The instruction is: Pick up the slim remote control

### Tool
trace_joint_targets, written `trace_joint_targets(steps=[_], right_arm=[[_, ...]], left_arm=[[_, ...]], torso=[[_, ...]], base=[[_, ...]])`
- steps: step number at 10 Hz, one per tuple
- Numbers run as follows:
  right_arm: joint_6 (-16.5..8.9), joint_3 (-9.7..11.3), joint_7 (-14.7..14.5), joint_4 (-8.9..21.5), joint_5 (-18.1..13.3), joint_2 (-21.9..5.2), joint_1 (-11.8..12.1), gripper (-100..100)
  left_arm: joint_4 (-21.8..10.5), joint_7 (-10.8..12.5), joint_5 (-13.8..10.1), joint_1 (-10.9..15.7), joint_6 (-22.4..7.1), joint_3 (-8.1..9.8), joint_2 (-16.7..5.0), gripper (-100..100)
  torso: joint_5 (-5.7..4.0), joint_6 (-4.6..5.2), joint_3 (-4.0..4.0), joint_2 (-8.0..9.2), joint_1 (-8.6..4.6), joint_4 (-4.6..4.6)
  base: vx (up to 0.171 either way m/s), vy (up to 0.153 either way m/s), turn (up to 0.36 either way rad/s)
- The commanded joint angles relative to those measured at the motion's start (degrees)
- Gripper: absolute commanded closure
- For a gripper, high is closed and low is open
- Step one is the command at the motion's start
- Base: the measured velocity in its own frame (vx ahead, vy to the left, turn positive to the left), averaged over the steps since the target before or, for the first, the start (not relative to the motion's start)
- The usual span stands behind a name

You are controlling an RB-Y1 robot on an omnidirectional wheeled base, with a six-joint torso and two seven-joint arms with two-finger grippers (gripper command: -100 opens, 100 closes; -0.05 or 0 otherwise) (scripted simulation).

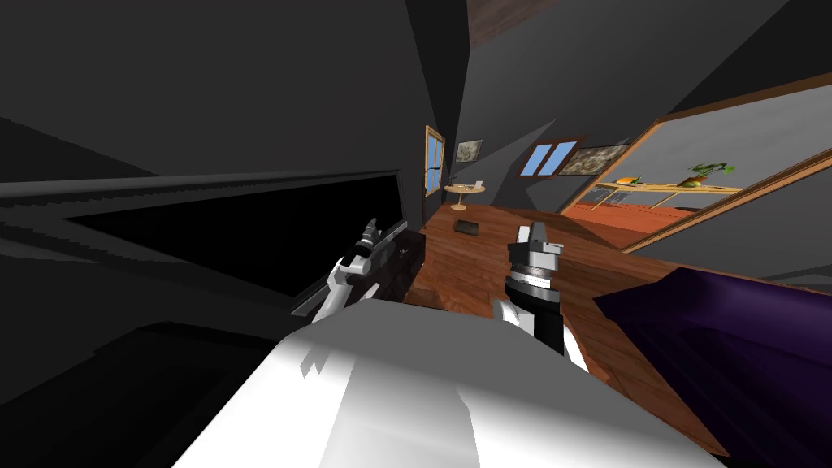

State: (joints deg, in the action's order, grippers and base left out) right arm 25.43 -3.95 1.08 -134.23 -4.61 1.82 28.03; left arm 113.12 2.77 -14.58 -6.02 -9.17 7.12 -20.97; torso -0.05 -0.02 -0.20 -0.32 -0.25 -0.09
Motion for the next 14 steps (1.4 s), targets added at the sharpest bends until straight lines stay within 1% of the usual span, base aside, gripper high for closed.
trace_joint_targets(steps=[1,2,3,4,5,6,7,9,10,11,12,13,14], right_arm=[[0.0,0.0,0.0,0.0,0.0,0.0,0.0,0],[0.0,0.0,0.0,0.0,0.0,0.0,0.0,0],[0.0,0.0,0.0,0.0,0.0,0.0,0.0,0],[0.0,0.0,0.0,0.0,0.0,0.0,0.0,0],[0.0,0.0,0.0,0.0,0.0,0.0,-0.01,0],[0.0,0.0,0.0,0.0,0.0,0.0,0.0,0],[0.0,0.0,0.0,0.0,0.0,0.0,-0.01,0],[0.0,0.0,0.0,0.0,0.0,0.0,0.0,0],[0.0,0.0,0.0,0.0,0.0,0.0,-0.01,0],[0.0,0.0,0.0,0.0,0.0,0.0,0.0,0],[0.0,0.0,0.0,0.0,0.0,0.0,-0.01,0],[0.0,0.0,0.0,0.0,0.0,0.0,0.0,0],[0.0,0.0,0.0,0.0,0.0,0.0,-0.01,0]], left_arm=[[-1.05,0.38,-0.55,0.49,-2.86,0.27,-0.49,-100],[-3.26,1.06,-1.42,1.66,-4.55,0.76,-1.11,-100],[-3.26,1.06,-1.42,1.66,-6.28,0.76,-1.11,-100],[-3.26,1.06,-1.42,1.66,-6.97,0.76,-1.11,-100],[-5.52,1.81,-2.26,2.74,-9.1,1.27,-1.67,-100],[-5.52,1.81,-2.26,2.74,-10.8,1.27,-1.67,-100],[-7.82,2.64,-3.07,3.72,-12.46,1.79,-2.17,-100],[-7.82,2.64,-3.07,3.72,-14.64,1.79,-2.17,-100],[-10.16,3.54,-3.83,4.6,-16.77,2.32,-2.61,-100],[-10.16,3.54,-3.83,4.6,-18.31,2.32,-2.61,-100],[-12.51,4.5,-4.55,5.38,-19.86,2.87,-2.99,-100],[-12.51,4.5,-4.55,5.38,-21.68,2.87,-2.99,-100],[-12.51,4.5,-4.55,5.38,-22.26,2.87,-2.99,-100]], torso=[[0.0,0.0,0.0,0.0,0.0,0.0],[0.0,0.0,-0.03,-0.04,0.03,-0.01],[0.0,-0.01,-0.05,-0.09,0.02,-0.02],[0.0,-0.01,-0.02,-0.02,0.04,-0.02],[0.02,-0.01,0.07,0.15,0.13,0.02],[0.02,-0.01,0.07,0.12,0.09,0.03],[0.01,0.0,0.06,0.12,0.06,0.02],[0.01,-0.01,0.02,0.04,0.08,0.0],[0.02,0.0,0.09,0.18,0.14,0.03],[0.02,-0.01,0.07,0.13,0.11,0.02],[0.01,-0.02,0.07,0.15,0.09,0.02],[0.01,-0.01,0.03,0.06,0.06,0.01],[0.01,-0.01,0.04,0.09,0.06,0.01]], base=[[0.106,-0.048,0.016],[0.116,-0.055,0.026],[0.094,-0.048,0.019],[0.037,-0.018,0.001],[0.06,-0.036,0.037],[0.065,-0.046,0.024],[0.095,-0.052,0.031],[0.059,-0.028,0.022],[0.06,-0.035,0.046],[0.062,-0.039,0.035],[0.085,-0.046,0.073],[0.072,-0.049,0.031],[0.02,-0.024,-0.004]])
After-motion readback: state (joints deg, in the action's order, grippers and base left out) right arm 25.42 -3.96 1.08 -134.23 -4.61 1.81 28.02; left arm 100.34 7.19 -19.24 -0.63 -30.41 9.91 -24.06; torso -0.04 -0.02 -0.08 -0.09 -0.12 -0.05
